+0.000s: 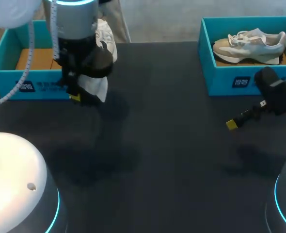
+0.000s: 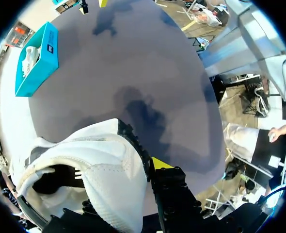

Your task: Take the shoe out of the shoebox, open the shoe tongue, remove and reinsert the insole, then place the shoe into the shoebox

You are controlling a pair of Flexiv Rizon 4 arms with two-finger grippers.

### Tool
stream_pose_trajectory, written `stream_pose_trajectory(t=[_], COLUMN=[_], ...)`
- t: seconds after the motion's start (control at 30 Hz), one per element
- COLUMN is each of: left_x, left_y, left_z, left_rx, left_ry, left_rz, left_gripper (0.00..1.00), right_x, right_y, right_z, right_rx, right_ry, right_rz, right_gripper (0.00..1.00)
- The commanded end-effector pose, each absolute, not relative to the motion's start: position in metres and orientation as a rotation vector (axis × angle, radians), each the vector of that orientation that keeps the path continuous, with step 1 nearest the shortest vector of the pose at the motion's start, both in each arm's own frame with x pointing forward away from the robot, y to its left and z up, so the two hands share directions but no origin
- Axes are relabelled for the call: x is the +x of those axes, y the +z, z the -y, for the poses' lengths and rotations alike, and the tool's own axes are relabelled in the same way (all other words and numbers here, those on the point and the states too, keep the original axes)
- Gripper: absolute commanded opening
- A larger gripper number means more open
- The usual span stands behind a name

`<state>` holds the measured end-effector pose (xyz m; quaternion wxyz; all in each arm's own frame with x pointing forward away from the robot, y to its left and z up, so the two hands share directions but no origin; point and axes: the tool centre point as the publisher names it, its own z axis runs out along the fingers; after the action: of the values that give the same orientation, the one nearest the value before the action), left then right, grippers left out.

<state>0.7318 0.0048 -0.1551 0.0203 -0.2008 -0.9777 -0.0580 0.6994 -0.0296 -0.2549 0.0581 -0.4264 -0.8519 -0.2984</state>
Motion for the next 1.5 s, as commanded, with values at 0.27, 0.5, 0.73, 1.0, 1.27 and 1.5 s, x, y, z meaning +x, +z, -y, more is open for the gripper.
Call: stream_pose_trajectory(t=[0.27, 0.5, 0.73, 1.0, 1.27, 1.5], left_x=[0.742, 0.747, 0.747, 0.747, 0.748, 0.756], left_y=[-0.152, -0.154, -0.154, -0.154, -0.154, -0.148], left_z=[-0.032, -0.049, -0.049, -0.049, -0.051, -0.082], left_rx=[-0.67, -0.642, -0.642, -0.642, -0.642, -0.614], left_ry=[-0.201, -0.211, -0.211, -0.211, -0.211, -0.278], left_rz=[2.979, 2.94, 2.94, 2.94, 2.94, 2.978], left_gripper=[0.0, 0.0, 0.0, 0.0, 0.0, 0.0], right_x=[0.699, 0.699, 0.699, 0.699, 0.699, 0.699], right_y=[-0.255, -0.255, -0.255, -0.255, -0.255, -0.255], right_z=[0.029, 0.029, 0.029, 0.029, 0.029, 0.029], right_rx=[-1.293, -1.293, -1.293, -1.293, -1.293, -1.293], right_ry=[-0.903, -0.903, -0.903, -0.903, -0.903, -0.903], right_rz=[2.583, 2.583, 2.583, 2.583, 2.583, 2.583], right_gripper=[1.0, 1.0, 1.0, 1.0, 1.0, 1.0])
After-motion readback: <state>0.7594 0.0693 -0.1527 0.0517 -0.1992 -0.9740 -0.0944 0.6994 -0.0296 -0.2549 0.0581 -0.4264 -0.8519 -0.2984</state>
